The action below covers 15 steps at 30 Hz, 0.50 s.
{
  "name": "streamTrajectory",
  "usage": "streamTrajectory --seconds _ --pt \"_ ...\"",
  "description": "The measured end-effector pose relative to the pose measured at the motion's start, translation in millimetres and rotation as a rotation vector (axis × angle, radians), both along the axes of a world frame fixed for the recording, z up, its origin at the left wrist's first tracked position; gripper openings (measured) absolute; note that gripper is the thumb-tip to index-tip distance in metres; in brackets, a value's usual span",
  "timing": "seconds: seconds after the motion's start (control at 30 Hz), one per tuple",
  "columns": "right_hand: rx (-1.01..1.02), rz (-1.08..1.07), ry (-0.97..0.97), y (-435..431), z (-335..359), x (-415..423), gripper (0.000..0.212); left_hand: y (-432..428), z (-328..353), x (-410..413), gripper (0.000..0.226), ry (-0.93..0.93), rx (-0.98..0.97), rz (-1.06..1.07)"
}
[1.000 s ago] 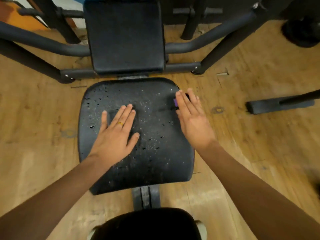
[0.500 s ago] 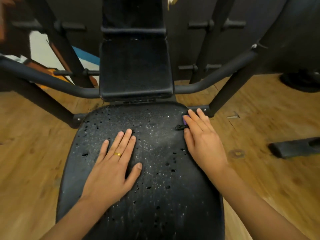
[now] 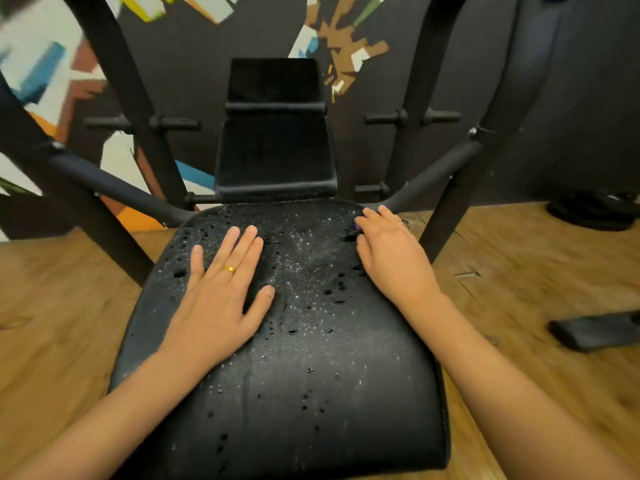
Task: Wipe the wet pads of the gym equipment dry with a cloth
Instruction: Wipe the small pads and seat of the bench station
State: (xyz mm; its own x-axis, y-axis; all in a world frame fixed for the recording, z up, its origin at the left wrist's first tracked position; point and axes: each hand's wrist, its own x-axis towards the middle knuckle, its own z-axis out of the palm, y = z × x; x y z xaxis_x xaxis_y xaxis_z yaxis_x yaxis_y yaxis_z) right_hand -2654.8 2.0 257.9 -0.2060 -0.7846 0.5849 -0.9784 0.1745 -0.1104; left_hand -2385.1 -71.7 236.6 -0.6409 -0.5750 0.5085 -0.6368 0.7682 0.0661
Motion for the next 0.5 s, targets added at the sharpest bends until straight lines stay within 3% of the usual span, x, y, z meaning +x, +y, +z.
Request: streamTrajectory --seconds 0.5 --pt "0.085 0.0 0.02 0.5 5.9 2.4 0.038 -3.1 0.5 -1.1 0.076 -0.019 -0.008 0.115"
